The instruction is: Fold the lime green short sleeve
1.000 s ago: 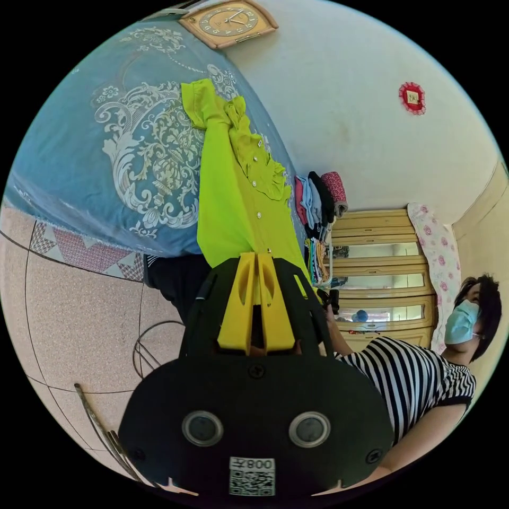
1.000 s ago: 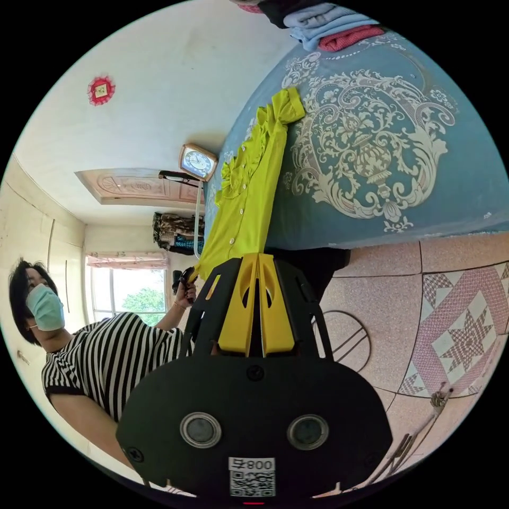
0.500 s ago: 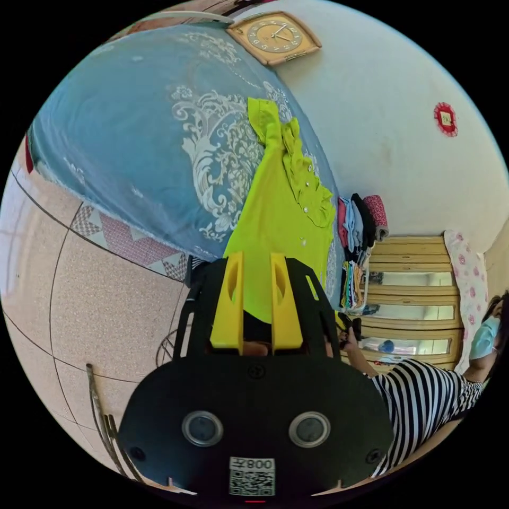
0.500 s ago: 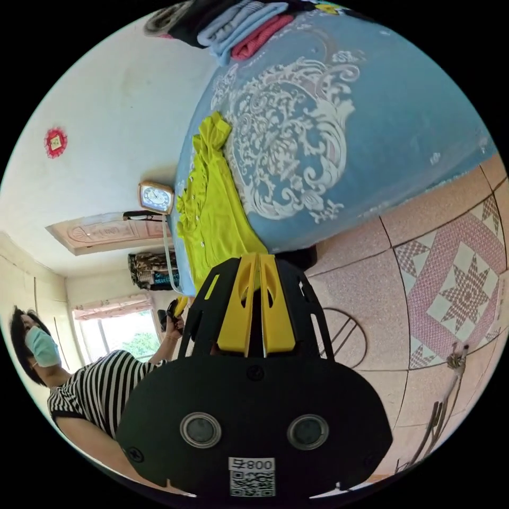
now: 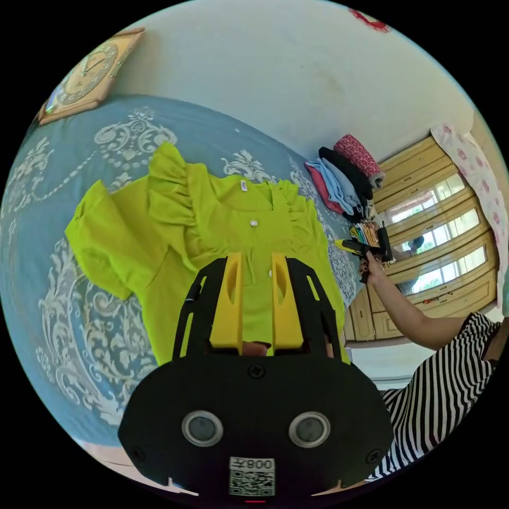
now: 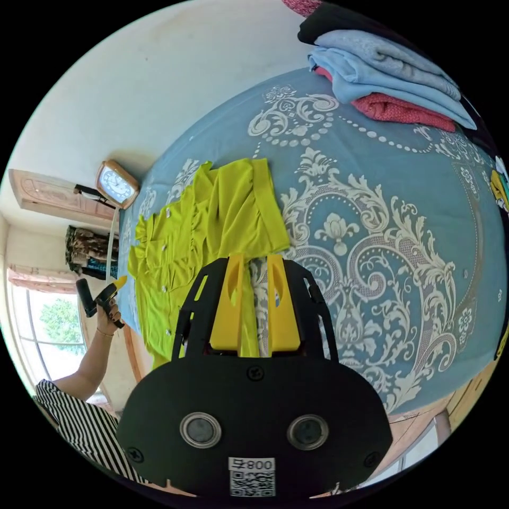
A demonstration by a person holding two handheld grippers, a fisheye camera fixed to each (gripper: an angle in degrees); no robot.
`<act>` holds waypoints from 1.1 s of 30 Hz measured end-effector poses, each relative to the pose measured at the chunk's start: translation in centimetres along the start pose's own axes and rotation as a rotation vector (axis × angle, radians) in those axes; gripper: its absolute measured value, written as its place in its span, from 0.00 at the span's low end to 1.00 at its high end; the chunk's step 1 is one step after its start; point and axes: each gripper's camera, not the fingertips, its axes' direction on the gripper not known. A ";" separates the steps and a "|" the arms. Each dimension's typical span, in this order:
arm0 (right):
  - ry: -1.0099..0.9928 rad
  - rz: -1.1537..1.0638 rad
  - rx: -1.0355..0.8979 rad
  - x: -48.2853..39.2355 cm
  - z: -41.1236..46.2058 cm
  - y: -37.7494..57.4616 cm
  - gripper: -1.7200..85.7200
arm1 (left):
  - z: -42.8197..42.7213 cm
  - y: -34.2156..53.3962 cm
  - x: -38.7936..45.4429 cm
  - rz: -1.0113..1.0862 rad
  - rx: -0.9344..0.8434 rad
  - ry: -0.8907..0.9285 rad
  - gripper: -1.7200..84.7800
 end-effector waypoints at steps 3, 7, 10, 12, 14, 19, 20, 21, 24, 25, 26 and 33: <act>0.063 0.022 0.021 0.2 1.0 -0.8 0.11 | 5.2 -5.9 4.8 0.160 -0.060 0.081 0.12; 0.107 0.004 0.050 -0.3 1.8 -0.8 0.11 | 13.6 -14.5 12.9 0.387 -0.166 0.140 0.14; 0.102 -0.031 0.074 -1.2 1.9 -0.3 0.10 | 19.4 -20.4 18.4 0.498 -0.236 0.137 0.14; 0.099 -0.060 0.075 -1.9 2.3 0.1 0.09 | 22.3 -23.6 21.2 0.543 -0.252 0.119 0.15; 0.141 -0.079 0.104 -2.7 2.6 0.6 0.08 | 25.7 -27.4 24.3 0.571 -0.282 0.098 0.15; 0.141 -0.080 0.161 -3.5 2.8 1.6 0.08 | 31.6 -33.0 28.4 0.603 -0.376 0.001 0.14; 0.144 -0.081 0.165 -3.7 2.8 1.7 0.08 | 32.9 -34.2 29.1 0.604 -0.407 -0.007 0.14; 0.148 -0.083 0.167 -3.9 2.8 1.7 0.08 | 33.5 -34.7 29.4 0.605 -0.425 -0.005 0.13; 0.174 -0.096 0.172 -4.6 2.9 2.0 0.08 | 35.8 -36.9 31.2 0.616 -0.470 -0.059 0.11; 0.177 -0.097 0.175 -4.8 2.9 2.1 0.08 | 36.1 -37.5 31.9 0.638 -0.466 -0.070 0.10; 0.177 -0.096 0.178 -4.9 2.9 2.2 0.07 | 36.3 -38.2 32.5 0.649 -0.467 -0.086 0.08; 0.096 -0.066 0.209 -4.5 2.4 3.0 0.04 | 36.7 -41.7 34.9 0.652 -0.455 0.013 0.04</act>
